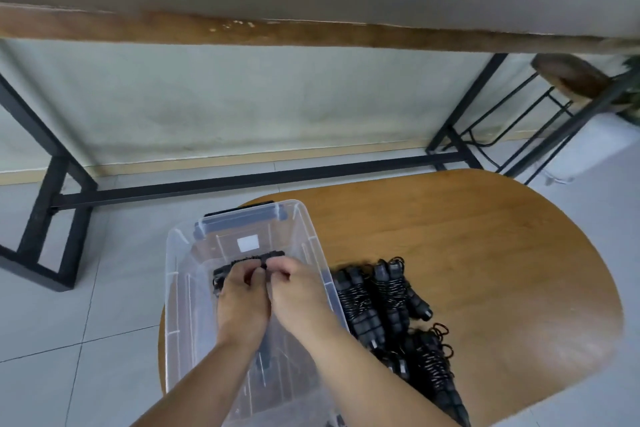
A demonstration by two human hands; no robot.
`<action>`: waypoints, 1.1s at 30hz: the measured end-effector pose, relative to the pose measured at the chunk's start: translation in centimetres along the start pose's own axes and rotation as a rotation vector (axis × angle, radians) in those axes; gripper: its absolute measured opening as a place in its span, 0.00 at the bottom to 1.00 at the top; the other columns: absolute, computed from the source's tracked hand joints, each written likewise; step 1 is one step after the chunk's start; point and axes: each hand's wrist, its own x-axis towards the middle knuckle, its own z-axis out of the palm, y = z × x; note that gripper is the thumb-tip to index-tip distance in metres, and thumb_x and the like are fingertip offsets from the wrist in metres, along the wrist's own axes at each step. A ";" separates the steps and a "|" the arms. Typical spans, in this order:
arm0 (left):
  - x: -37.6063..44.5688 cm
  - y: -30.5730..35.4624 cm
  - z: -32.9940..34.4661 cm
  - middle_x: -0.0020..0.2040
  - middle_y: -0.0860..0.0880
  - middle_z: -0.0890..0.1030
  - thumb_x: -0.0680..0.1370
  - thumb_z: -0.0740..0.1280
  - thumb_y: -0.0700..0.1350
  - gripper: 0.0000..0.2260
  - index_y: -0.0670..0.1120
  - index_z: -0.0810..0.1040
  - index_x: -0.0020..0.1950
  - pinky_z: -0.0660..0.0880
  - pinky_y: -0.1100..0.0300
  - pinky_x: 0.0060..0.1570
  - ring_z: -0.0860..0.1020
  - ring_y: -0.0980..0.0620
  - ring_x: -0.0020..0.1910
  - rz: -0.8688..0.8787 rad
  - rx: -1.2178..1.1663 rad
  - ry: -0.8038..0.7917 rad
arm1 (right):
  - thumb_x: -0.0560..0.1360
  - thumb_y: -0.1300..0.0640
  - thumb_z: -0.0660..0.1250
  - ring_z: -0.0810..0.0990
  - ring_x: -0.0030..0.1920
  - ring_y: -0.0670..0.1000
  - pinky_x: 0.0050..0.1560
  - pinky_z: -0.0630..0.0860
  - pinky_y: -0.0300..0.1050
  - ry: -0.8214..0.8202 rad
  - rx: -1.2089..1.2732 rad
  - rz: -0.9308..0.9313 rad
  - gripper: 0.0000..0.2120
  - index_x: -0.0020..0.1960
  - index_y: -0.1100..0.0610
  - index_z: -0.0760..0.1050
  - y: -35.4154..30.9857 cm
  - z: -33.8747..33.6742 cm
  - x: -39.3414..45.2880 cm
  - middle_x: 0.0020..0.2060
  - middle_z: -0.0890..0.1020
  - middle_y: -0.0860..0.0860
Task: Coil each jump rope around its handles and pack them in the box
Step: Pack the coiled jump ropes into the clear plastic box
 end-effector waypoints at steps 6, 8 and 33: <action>-5.7 4.7 2.6 0.46 0.55 0.81 0.82 0.60 0.43 0.09 0.52 0.78 0.56 0.69 0.68 0.35 0.78 0.58 0.40 0.192 -0.033 -0.085 | 0.79 0.57 0.62 0.80 0.41 0.46 0.45 0.78 0.43 0.195 0.075 -0.048 0.09 0.53 0.50 0.81 0.8 -8.4 -4.3 0.45 0.84 0.47; -7.3 6.1 4.2 0.47 0.60 0.79 0.83 0.60 0.43 0.08 0.54 0.75 0.56 0.68 0.75 0.34 0.76 0.64 0.40 0.266 -0.004 -0.142 | 0.79 0.58 0.63 0.79 0.38 0.46 0.45 0.80 0.49 0.245 0.145 0.012 0.08 0.49 0.49 0.80 1.8 -10.9 -5.2 0.42 0.84 0.48; -3.8 5.7 23.3 0.64 0.47 0.78 0.83 0.59 0.47 0.20 0.50 0.66 0.76 0.71 0.63 0.33 0.76 0.55 0.35 -0.080 0.584 -0.256 | 0.81 0.45 0.62 0.73 0.68 0.54 0.62 0.69 0.43 -0.261 -0.169 0.185 0.26 0.75 0.57 0.67 16.6 -23.9 7.7 0.71 0.73 0.51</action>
